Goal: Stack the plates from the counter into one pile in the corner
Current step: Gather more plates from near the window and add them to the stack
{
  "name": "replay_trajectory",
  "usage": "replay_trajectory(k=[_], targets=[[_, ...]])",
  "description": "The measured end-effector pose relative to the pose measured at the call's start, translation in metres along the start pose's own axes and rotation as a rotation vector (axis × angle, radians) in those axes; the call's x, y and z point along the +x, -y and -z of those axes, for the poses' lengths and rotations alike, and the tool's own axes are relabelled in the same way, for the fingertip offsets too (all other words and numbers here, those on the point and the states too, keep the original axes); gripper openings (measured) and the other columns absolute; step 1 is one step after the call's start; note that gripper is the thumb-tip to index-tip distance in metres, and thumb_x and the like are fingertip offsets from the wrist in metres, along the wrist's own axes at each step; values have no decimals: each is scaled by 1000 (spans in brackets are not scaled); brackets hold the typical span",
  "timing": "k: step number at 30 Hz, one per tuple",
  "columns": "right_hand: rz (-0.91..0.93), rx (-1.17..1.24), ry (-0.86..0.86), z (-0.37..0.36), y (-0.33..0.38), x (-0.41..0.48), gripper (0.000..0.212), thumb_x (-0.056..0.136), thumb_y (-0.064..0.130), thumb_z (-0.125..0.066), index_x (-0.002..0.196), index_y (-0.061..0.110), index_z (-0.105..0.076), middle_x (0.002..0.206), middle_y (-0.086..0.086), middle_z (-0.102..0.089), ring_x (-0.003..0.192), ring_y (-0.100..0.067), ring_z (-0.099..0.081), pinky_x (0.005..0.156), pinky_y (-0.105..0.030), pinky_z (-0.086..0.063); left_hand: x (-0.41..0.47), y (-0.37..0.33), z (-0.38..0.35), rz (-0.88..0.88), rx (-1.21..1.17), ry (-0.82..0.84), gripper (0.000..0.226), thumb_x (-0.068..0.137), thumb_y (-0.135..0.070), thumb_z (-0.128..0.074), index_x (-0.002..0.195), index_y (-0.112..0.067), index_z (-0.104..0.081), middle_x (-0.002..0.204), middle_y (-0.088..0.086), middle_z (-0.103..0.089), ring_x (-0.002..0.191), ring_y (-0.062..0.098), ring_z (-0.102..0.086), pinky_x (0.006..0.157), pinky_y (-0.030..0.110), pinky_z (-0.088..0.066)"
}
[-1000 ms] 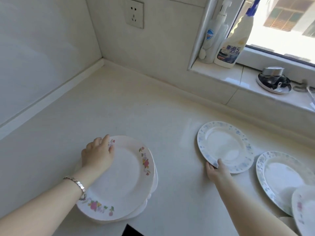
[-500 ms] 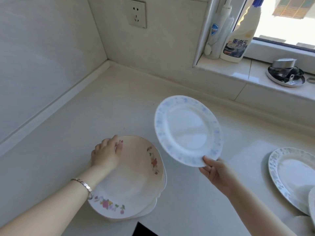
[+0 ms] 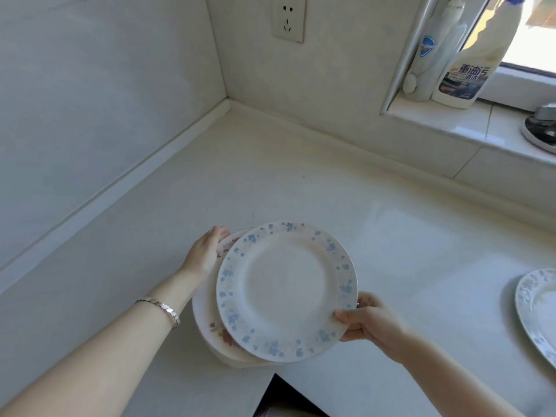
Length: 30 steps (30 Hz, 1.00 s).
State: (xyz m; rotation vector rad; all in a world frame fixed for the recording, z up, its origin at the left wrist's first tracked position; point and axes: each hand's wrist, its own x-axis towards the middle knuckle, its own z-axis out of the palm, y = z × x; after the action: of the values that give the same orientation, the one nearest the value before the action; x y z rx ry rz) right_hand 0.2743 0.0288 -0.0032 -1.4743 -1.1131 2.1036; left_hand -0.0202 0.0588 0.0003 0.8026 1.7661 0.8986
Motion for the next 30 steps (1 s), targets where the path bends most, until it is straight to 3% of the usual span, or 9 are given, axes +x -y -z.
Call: replay_trajectory(k=[5, 8, 13, 15, 18, 20, 23, 26, 30], targets=[[-25, -188, -61, -15, 6, 4, 10, 87, 4, -55, 92, 8, -63, 75, -8, -71, 59, -17, -68, 55, -25, -54, 5, 6, 2, -51, 40, 5, 34, 92, -39, -42, 112, -19, -60, 120, -1, -55, 111, 11, -50, 93, 24, -34], [29, -526, -201, -22, 5, 6, 17, 89, 25, -54, 78, 12, -54, 59, 2, -57, 46, -13, -54, 47, -22, -42, 5, 14, 6, -88, 115, -45, 37, 99, -23, -38, 131, -10, -51, 135, 3, -53, 123, 14, -48, 104, 26, -34], [111, -1011, -406, -33, -2, 13, 36, 84, 56, -48, 71, 23, -44, 71, 10, -49, 66, -11, -49, 60, -27, -38, -9, 40, 15, -7, 94, -51, 42, 100, -29, -32, 138, -15, -43, 141, 2, -47, 130, 20, -45, 110, 33, -32], [157, -823, -427, -41, -6, 24, 38, 81, 56, -54, 103, 26, -50, 104, 10, -47, 101, -11, -49, 85, -30, -44, -14, 48, 17, 84, -54, -24, 41, 100, -38, -27, 131, -22, -48, 133, 3, -54, 119, 21, -53, 102, 35, -39], [111, -75, -332, -49, -8, 41, 75, 79, 59, -57, 141, 25, -31, 133, 13, -38, 130, -12, -37, 110, -37, -31, -23, 48, 17, 244, -245, 38, 47, 96, -53, -18, 106, -34, -60, 111, 0, -64, 104, 21, -58, 94, 36, -43], [82, 256, -226, -56, -13, 51, 71, 80, 66, -45, 138, 25, -41, 135, 4, -52, 126, -18, -48, 109, -44, -35, -28, 50, 17, 291, -307, 43, 52, 94, -59, -15, 96, -37, -62, 112, 1, -66, 105, 22, -60, 96, 38, -45], [108, 356, -206, -63, -22, 51, 58, 89, 59, -30, 126, 22, -55, 117, -1, -65, 112, -20, -58, 101, -46, -42, -34, 58, 15, 328, -376, 25, 56, 92, -61, -14, 92, -35, -64, 107, 2, -68, 98, 21, -62, 87, 36, -49], [150, 367, -190, -66, -30, 49, 74, 64, 79, -48, 116, 27, -60, 110, 4, -70, 105, -14, -63, 96, -42, -46, -40, 61, 13, 330, -433, 19, 60, 93, -61, -14, 94, -29, -65, 97, 0, -68, 90, 17, -62, 72, 31, -49], [184, 371, -182, -65, -33, 54, 54, 70, 69, -49, 105, 30, -62, 100, 6, -73, 105, -16, -63, 92, -40, -48, -44, 59, 15, 317, -470, 23, 63, 92, -62, -14, 95, -27, -66, 103, 3, -69, 94, 19, -63, 73, 32, -49]])
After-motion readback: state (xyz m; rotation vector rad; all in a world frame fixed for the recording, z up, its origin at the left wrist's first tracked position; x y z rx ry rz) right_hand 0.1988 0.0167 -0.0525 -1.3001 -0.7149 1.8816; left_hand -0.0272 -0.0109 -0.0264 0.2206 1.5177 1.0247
